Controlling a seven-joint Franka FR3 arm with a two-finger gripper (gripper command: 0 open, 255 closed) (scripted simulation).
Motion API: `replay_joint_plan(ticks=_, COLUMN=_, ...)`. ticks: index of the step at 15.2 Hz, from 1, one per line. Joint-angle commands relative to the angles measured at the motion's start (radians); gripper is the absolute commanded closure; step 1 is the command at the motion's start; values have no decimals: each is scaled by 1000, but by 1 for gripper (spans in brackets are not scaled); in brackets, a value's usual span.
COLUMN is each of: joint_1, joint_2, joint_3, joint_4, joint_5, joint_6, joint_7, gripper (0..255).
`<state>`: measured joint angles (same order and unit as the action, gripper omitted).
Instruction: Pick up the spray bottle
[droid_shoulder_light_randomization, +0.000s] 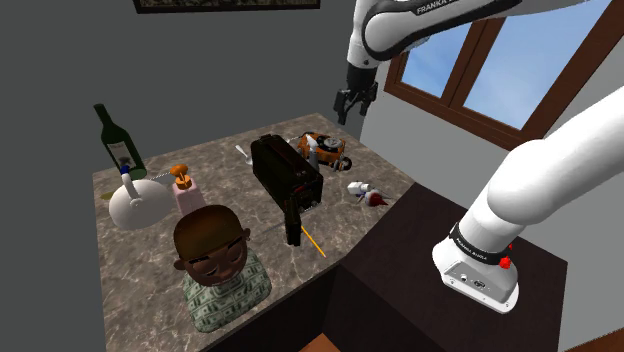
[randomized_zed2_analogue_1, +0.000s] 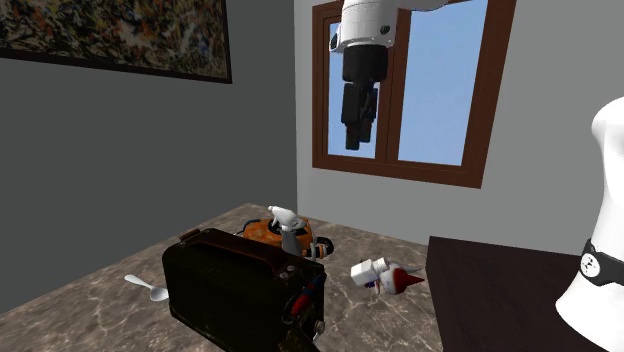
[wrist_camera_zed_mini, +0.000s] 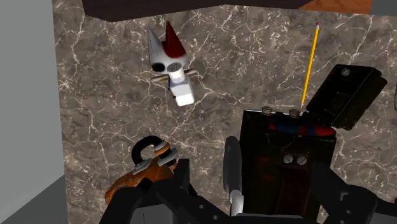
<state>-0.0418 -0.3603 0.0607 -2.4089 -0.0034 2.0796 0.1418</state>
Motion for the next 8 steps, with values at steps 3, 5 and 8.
replay_joint_plan(ticks=3, joint_1=-6, joint_2=152, joint_3=0, joint_4=47, joint_5=-8, joint_6=107, joint_7=2, gripper=0)
replay_joint_plan(ticks=5, joint_1=-8, joint_2=232, joint_3=0, joint_4=85, joint_5=-13, joint_6=149, joint_7=4, gripper=0)
replay_joint_plan(ticks=8, joint_1=-11, joint_2=352, joint_3=-1, joint_4=152, joint_5=-21, joint_6=203, joint_7=8, gripper=0)
